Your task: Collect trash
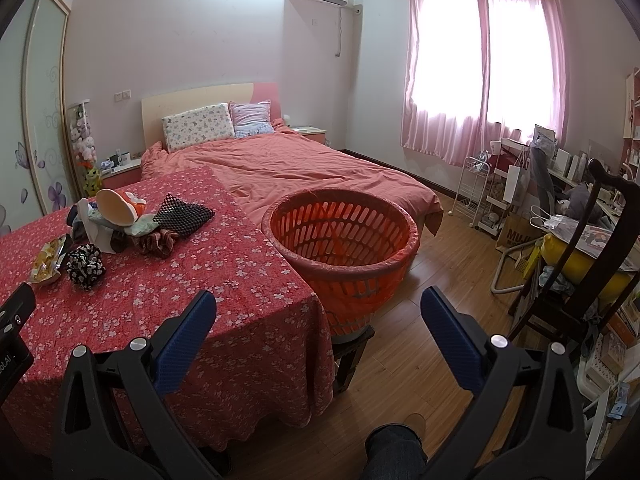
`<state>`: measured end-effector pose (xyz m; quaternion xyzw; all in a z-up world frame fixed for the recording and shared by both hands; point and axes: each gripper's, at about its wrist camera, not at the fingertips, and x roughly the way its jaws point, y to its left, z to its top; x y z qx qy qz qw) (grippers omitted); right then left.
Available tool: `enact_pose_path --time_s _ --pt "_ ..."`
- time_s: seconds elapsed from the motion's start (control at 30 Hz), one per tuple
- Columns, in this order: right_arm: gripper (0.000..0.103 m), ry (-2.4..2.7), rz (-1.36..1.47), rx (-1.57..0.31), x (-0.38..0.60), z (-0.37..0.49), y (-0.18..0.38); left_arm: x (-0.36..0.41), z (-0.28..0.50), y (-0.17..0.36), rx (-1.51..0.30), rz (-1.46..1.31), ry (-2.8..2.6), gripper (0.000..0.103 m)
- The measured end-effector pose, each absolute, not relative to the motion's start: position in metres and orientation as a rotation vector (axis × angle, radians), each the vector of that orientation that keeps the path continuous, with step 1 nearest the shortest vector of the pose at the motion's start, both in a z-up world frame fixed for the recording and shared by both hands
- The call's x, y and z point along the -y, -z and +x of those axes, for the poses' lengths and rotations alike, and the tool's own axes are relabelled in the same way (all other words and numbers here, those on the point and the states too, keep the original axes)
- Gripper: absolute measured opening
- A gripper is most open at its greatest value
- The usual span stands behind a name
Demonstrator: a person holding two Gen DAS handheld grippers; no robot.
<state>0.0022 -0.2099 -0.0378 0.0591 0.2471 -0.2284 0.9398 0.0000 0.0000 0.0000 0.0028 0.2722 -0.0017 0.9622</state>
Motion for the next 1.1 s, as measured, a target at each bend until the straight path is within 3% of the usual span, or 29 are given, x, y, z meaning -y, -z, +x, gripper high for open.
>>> enact_pose_path --time_s 1.1 --pt "0.101 0.468 0.121 -0.505 0.2106 0.0026 0.0379 0.0038 0.0013 -0.0011 -0.553 0.006 0.005 0.099"
